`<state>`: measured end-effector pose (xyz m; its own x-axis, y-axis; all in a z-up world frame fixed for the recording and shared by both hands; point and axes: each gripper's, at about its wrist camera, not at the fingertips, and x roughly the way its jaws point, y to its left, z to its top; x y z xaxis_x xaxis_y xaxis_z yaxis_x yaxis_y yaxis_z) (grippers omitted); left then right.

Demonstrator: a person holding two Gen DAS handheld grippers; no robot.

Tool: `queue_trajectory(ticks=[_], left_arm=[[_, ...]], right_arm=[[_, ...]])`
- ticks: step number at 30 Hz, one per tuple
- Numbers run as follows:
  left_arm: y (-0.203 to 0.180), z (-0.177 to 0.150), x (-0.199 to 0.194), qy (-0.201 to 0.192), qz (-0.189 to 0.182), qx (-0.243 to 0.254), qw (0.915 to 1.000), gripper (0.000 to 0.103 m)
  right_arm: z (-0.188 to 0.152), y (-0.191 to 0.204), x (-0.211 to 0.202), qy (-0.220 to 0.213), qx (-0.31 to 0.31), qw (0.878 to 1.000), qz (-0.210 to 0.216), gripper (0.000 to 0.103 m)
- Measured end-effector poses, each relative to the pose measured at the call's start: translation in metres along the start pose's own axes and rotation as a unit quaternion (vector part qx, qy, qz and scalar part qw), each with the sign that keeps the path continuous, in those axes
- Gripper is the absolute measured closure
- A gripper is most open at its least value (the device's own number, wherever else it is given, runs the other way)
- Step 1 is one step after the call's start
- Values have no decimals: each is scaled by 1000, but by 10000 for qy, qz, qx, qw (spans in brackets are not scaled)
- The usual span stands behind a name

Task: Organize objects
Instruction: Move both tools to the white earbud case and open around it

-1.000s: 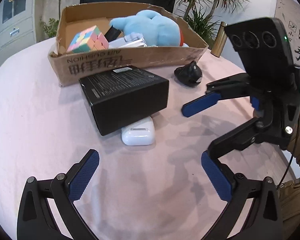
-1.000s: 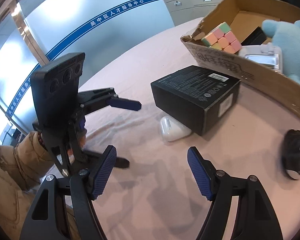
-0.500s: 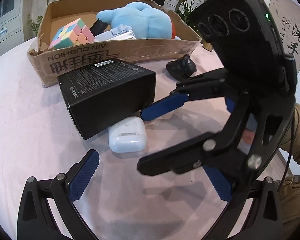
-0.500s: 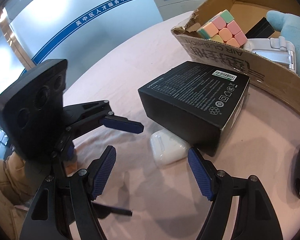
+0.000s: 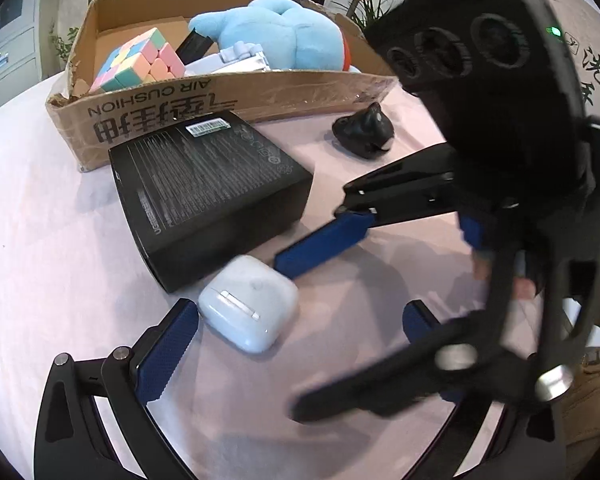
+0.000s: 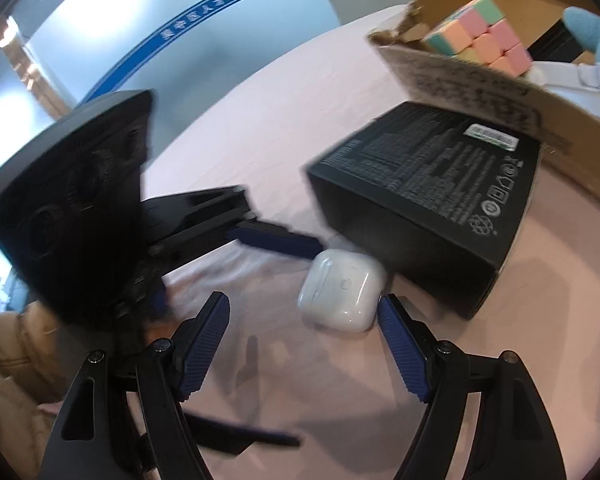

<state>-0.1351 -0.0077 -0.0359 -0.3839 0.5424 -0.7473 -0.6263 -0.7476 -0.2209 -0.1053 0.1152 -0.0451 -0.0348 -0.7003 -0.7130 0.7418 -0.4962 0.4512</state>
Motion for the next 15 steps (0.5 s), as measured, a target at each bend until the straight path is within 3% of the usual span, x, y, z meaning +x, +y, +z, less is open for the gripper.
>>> queue_trajectory(ticks=[8, 15], left_arm=[[-2, -6, -2, 67, 43, 91, 9999, 1], [-2, -2, 2, 128, -56, 108, 9998, 1]], right_arm=[[-1, 11, 4, -85, -99, 9994, -325, 26], [9, 11, 21, -38, 5, 9996, -278, 26]])
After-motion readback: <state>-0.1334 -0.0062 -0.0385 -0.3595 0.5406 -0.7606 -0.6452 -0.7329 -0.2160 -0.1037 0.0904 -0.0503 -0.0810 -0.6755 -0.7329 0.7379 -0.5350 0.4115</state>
